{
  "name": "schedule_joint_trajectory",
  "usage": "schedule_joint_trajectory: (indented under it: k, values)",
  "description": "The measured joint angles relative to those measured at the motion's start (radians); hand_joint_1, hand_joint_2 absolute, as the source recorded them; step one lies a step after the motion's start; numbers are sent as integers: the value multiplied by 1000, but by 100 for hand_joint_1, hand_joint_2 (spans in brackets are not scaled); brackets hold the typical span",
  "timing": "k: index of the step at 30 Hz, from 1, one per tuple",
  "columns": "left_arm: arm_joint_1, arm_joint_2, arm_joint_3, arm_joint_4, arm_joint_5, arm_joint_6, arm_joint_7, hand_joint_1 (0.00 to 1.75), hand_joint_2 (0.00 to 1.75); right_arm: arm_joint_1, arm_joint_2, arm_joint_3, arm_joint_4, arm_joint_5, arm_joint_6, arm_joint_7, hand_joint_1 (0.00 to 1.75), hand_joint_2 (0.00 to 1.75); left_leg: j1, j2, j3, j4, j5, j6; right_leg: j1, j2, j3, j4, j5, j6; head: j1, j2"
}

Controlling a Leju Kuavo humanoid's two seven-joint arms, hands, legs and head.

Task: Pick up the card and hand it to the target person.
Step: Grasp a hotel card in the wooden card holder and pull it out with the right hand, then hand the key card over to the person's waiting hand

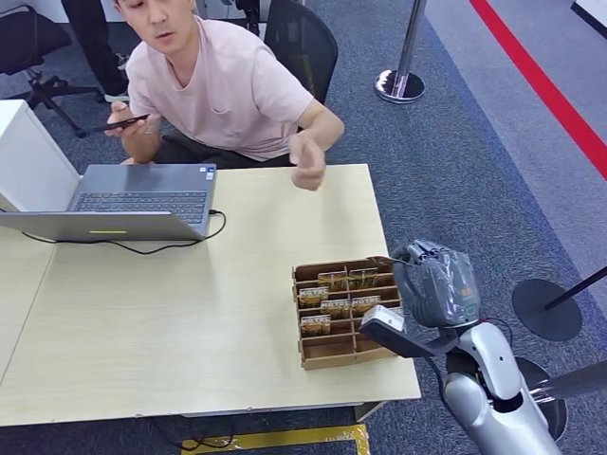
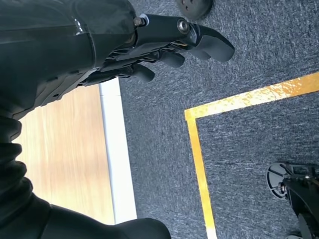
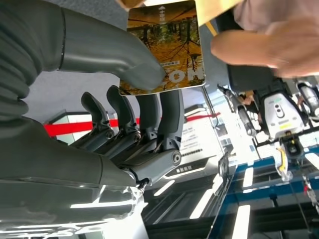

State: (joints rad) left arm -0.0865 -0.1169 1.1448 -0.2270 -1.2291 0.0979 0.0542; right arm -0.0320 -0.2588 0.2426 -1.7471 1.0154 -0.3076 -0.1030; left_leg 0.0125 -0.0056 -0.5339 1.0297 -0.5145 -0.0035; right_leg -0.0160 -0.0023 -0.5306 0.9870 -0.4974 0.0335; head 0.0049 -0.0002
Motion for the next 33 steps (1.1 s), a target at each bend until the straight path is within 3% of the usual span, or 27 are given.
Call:
schedule_joint_trajectory:
  k: [7, 16, 22, 33]
  values:
    - [-3, 0, 0, 0, -16, -1, 3, 0, 175, -78, 44, 23, 130, 101, 23, 12, 136, 175, 0, 0, 0, 0, 0, 0, 0, 1, 0, 0, 0, 0, 0, 0]
    - [-19, 0, -2, 0, -35, -2, 12, 0, 175, -324, 129, 76, 502, 174, -137, -4, 136, 175, 0, 1, 2, 0, 1, 0, 0, 1, 1, 0, 1, 0, 0, 0]
    - [-21, 0, -3, 0, -35, -2, 17, 0, 175, -454, 182, 92, 684, 175, -154, 0, 136, 175, 0, 2, 3, 0, 2, 0, 0, 2, 2, 0, 2, 0, 0, 0]
    - [-19, 0, -2, 0, -33, -2, 17, 0, 175, -544, 226, 103, 822, 163, -174, -11, 136, 175, 0, 1, 3, 0, 2, 0, 0, 2, 2, 1, 2, 0, 0, 0]
